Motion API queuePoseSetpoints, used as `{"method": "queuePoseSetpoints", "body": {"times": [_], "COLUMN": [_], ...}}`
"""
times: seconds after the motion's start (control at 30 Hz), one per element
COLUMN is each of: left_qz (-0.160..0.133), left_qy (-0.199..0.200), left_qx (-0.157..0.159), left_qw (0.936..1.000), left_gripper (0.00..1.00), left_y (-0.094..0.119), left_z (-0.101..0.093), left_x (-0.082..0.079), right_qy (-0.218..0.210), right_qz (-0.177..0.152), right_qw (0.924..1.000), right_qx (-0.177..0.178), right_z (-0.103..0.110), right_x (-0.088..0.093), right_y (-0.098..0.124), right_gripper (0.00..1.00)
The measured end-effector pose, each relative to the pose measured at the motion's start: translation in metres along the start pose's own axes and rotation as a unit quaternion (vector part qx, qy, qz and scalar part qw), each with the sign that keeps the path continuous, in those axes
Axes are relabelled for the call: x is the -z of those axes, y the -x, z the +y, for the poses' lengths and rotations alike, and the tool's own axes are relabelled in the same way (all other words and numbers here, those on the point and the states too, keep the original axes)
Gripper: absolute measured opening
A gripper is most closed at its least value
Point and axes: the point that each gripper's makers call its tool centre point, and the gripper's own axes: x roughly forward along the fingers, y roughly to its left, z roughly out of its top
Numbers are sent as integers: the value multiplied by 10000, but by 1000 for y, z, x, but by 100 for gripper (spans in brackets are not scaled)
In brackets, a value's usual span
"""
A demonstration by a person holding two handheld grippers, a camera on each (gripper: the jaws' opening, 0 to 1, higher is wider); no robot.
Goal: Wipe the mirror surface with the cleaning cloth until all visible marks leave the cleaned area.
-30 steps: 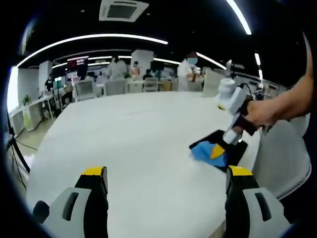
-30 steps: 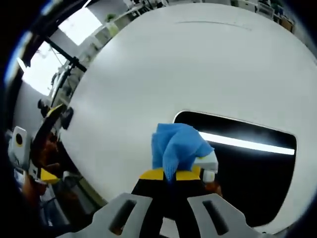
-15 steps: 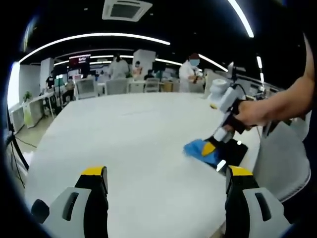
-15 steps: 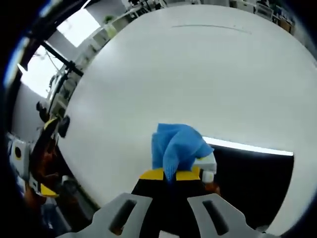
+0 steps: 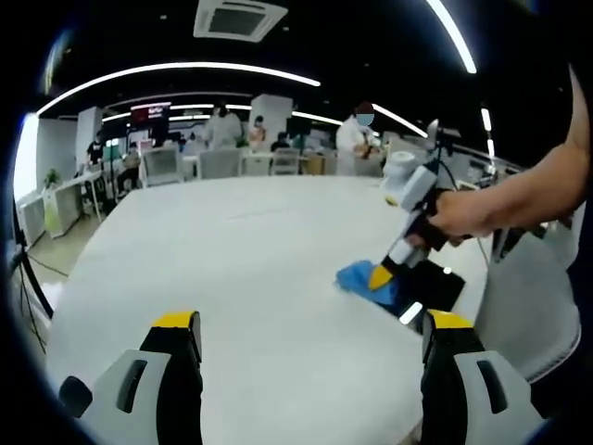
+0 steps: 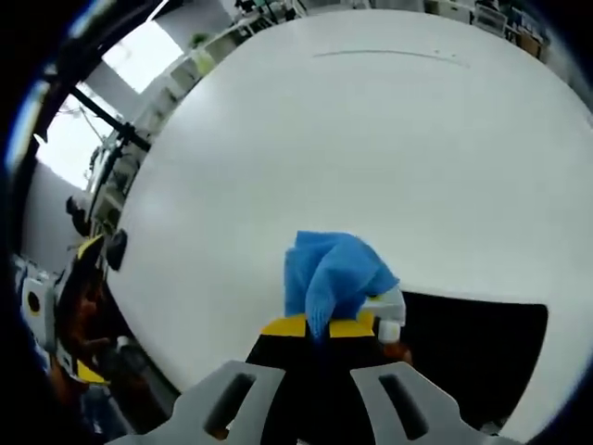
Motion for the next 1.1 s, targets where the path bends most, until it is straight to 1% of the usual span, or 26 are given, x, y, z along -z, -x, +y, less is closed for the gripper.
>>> {"method": "queuePoseSetpoints", "body": {"times": [0.1, 0.33, 0.6, 0.73, 0.83, 1.1], "left_qz": [0, 16, -7, -8, -20, -11], "left_qy": [8, 45, 73, 92, 142, 135], "left_qx": [6, -17, -62, -60, -72, -15], "left_qw": [10000, 10000, 10000, 9999, 9999, 9999], "left_gripper": [100, 100, 100, 100, 100, 100], "left_y": [0, 1, 3, 4, 4, 0], "left_z": [-1, 1, 2, 2, 2, -4], "left_x": [0, 1, 0, 0, 1, 1], "right_qy": [19, 153, 123, 126, 210, 78], "right_qz": [-40, 23, 85, 56, 38, 55], "right_qw": [10000, 9998, 9997, 9997, 9997, 9999], "right_qx": [9, -91, -174, -210, -131, -105], "right_z": [0, -1, -1, -2, -6, -23], "right_x": [-3, -3, -3, -1, -1, -1], "right_y": [0, -2, -2, 0, 1, 6], "right_gripper": [0, 0, 0, 0, 0, 0]}}
